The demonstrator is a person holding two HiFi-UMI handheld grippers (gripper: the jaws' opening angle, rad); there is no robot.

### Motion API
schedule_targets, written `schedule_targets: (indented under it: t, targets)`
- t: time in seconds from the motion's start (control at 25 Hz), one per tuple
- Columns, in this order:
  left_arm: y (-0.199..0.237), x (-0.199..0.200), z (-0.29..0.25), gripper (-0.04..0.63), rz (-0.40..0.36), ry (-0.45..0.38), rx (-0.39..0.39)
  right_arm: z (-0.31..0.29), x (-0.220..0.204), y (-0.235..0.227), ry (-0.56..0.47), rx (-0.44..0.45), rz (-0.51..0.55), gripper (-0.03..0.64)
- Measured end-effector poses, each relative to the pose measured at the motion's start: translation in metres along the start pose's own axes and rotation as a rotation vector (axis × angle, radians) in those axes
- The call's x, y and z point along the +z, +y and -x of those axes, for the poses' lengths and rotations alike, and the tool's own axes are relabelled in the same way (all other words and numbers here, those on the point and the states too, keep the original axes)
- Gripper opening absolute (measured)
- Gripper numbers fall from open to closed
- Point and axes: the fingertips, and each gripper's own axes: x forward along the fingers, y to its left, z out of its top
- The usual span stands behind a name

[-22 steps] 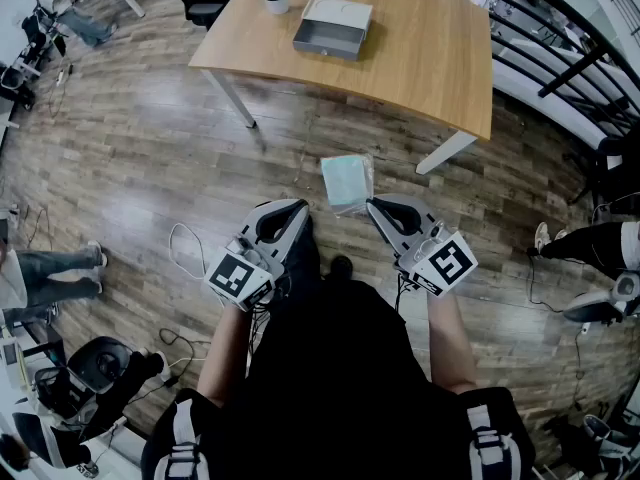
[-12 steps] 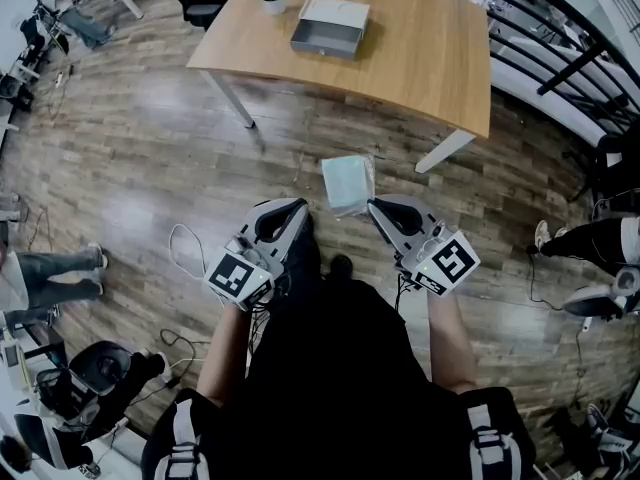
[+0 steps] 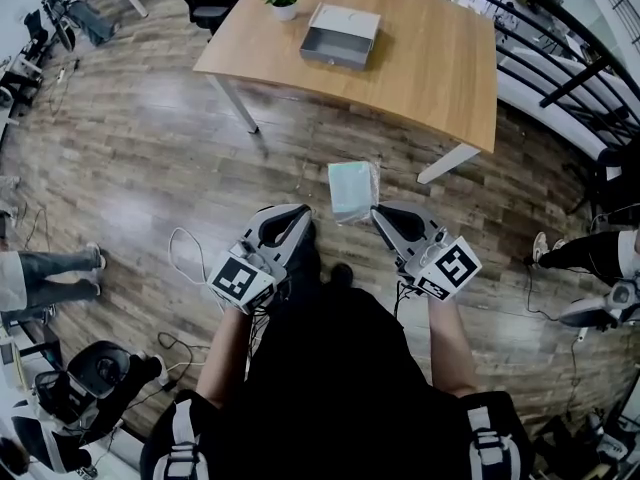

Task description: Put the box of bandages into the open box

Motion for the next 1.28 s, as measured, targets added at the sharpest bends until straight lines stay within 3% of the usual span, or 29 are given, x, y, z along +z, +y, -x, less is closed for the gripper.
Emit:
schedule_targets:
  t: [0.68,1.28]
  targets:
    - [0.099,0.011,-0.030,0.021,-0.030,0.027,-0.050,-0.085,-0.004,-0.049,0.096,-0.078,0.054,0.023]
    - [0.192,0.022,-0.057,0.023,-0.090,0.051,-0.114,-0.160,0.001,-0.098,0.110,-0.152,0.059,0.024]
